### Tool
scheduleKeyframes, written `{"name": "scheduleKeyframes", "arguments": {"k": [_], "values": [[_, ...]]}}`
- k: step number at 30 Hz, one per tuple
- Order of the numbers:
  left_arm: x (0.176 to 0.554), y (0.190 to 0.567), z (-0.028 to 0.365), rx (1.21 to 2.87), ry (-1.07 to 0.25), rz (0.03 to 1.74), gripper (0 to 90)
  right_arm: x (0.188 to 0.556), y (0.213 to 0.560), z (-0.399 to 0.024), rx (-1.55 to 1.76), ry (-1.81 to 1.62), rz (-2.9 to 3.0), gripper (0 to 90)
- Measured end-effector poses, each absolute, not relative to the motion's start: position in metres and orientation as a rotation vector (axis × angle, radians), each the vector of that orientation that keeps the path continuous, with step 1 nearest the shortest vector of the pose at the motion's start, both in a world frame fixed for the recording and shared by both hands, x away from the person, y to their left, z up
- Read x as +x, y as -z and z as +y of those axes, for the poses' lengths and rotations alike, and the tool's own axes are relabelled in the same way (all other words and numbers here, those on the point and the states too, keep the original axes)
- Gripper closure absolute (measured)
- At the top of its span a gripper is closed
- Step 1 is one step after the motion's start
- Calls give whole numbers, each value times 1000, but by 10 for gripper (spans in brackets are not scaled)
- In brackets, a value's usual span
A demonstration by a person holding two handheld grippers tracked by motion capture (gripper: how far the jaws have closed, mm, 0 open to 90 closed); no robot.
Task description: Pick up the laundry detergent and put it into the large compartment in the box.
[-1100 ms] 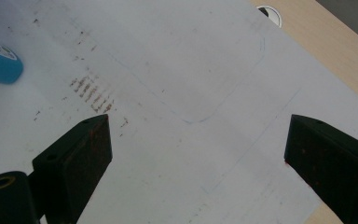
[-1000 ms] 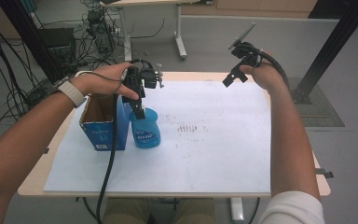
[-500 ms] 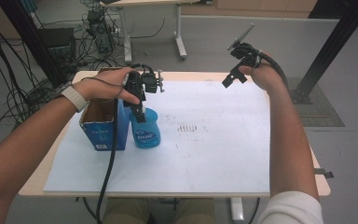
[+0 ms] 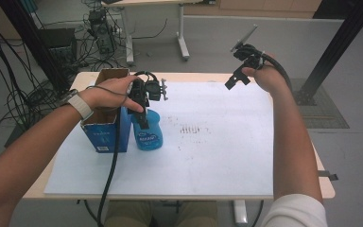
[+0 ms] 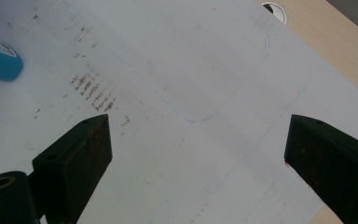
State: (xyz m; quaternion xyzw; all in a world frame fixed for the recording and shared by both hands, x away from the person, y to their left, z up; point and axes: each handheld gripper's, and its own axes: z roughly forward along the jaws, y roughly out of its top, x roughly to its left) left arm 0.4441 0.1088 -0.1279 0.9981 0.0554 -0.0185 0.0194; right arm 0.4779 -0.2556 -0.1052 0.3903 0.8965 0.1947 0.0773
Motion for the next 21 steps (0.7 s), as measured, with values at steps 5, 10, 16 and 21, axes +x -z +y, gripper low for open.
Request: {"name": "scheduleKeyframes", "arguments": {"k": [5, 10, 16, 21], "values": [[443, 134, 108, 3104, 54, 173, 76, 478, 105, -255, 1169, -583, 2686, 73], [443, 138, 106, 3108, 47, 170, 77, 478, 106, -255, 1167, -584, 2685, 73], [442, 143, 105, 3116, 43, 168, 78, 478, 106, -255, 1169, -582, 2685, 73], [442, 148, 105, 3117, 49, 169, 80, 478, 105, -255, 1168, -583, 2684, 73]]}}
